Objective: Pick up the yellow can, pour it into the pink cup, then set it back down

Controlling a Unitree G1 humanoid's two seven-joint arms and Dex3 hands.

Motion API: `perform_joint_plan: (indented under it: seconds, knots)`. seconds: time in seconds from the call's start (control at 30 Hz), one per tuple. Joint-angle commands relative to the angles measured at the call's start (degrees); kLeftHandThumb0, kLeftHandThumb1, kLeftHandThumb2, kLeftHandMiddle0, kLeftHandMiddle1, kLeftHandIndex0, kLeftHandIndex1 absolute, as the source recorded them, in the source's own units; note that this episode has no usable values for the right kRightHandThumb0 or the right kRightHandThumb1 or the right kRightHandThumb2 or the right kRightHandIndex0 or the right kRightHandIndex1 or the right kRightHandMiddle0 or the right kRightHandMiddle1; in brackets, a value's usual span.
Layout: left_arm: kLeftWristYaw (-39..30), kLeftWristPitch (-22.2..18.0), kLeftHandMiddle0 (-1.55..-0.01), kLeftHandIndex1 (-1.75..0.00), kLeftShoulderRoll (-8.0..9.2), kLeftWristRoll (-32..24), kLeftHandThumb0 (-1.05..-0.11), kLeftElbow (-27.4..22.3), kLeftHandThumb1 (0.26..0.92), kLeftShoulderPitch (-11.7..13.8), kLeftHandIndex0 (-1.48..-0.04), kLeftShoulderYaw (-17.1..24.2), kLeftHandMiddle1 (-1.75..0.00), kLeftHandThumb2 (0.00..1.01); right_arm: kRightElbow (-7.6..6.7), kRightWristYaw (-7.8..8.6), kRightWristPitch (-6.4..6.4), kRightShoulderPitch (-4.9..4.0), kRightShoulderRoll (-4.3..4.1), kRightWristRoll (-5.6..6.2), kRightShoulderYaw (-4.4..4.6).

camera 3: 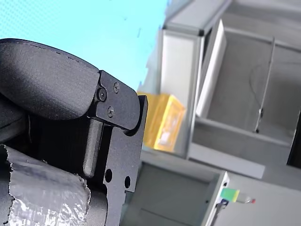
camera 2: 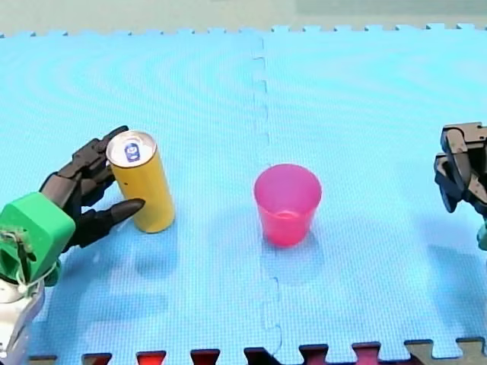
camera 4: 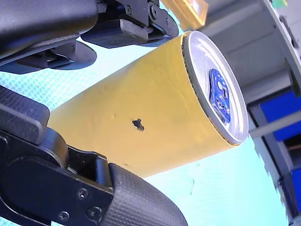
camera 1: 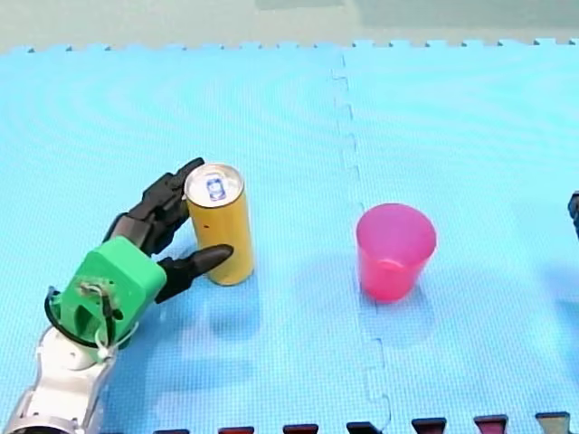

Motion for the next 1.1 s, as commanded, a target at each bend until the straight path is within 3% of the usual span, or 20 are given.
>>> perform_joint_plan:
  seconds: [0.0, 0.47, 0.77, 1.07]
  knots:
    - [0.5, -0.3, -0.36, 0.0, 0.17, 0.2, -0.945, 0.5, 0.825, -0.4, -0.29, 0.2, -0.01, 0.0, -0.17, 0.26, 0.3, 0.09, -0.15, 0.49, -0.27]
    - [-0.6, -1.1, -0.39, -0.01, 0.38, -2.3, -0.968, 3.4, 0.852, -1.6, -0.32, 2.2, -0.01, 0.01, -0.04, 1.05, 0.89, -0.13, -0.31, 1.08, -0.51]
    - [-3.6, 0.8, -0.43, -0.02, -0.29, -6.6, -0.974, 2.9, 0.858, 0.7, -0.38, 4.9, -0.02, 0.0, -0.15, 1.25, 0.85, 0.01, -0.4, 1.35, -0.75]
    - [-5.8, 1.9, -0.43, -0.01, -0.22, -8.1, -0.985, 1.2, 0.838, 2.0, -0.39, 5.9, -0.01, 0.0, 0.13, 0.3, 0.67, -0.18, -0.66, 0.64, -0.44]
